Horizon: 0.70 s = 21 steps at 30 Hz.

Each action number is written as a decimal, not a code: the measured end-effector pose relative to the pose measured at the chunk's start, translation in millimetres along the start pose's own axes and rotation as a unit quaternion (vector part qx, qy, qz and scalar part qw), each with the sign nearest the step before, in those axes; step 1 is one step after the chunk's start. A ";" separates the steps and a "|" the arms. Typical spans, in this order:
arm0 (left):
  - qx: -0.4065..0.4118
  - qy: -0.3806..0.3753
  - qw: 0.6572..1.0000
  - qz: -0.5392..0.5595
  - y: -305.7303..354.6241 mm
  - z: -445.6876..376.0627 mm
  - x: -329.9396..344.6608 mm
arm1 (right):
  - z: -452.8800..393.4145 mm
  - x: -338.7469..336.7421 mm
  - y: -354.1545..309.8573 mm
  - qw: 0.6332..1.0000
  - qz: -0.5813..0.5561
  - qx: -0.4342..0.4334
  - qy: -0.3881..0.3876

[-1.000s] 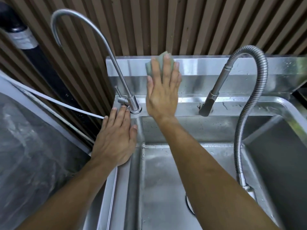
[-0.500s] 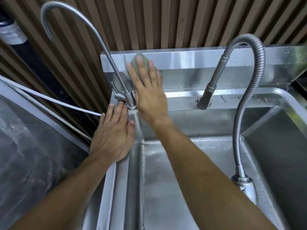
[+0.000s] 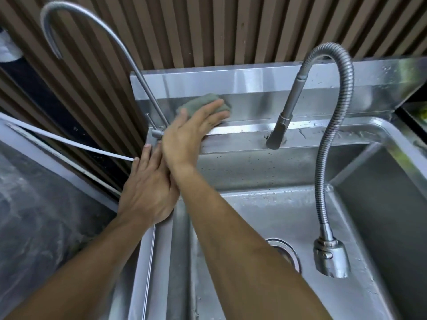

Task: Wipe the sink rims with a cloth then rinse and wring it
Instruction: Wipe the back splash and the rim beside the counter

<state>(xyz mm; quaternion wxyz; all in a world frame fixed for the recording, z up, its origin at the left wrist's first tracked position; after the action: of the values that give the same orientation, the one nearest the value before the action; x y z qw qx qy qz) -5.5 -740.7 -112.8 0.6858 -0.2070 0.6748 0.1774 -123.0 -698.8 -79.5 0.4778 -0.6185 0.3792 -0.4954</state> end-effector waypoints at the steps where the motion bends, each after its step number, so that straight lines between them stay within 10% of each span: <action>1: 0.003 -0.002 1.000 0.004 0.0 -0.2 1.1 | 4.2 6.6 6.5 0.999 0.001 0.007 -0.034; 5: -0.009 0.011 1.000 0.004 -0.4 -0.9 -1.2 | -9.5 -6.6 -2.5 0.998 0.023 -0.027 -0.060; 10: -0.019 0.004 1.000 -0.003 -0.3 0.4 -0.6 | -66.4 -68.0 -57.2 0.950 0.210 -0.226 0.054; 15: -0.015 0.005 1.000 0.005 1.5 0.6 -1.9 | -87.7 -106.7 -73.0 0.938 0.194 -0.189 0.215; 21: -0.017 0.013 0.999 0.025 -1.4 0.9 -2.3 | -62.9 -64.5 -59.2 0.853 0.393 -0.344 -0.008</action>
<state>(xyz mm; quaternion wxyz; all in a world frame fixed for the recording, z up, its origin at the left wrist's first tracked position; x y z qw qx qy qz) -4.0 -741.4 -110.4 0.6691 -0.2038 0.6853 0.2028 -198.9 -636.4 -35.2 0.3924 -0.5468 0.7328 -0.0998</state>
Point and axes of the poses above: each hand's wrist, its own z-axis away from the middle knuckle, its own x-axis out of the palm, y = z × x, the point moved 10 cm from there along -z, towards the middle knuckle, and after that the axes turned 14 degrees about -z, right-handed, at the moved point
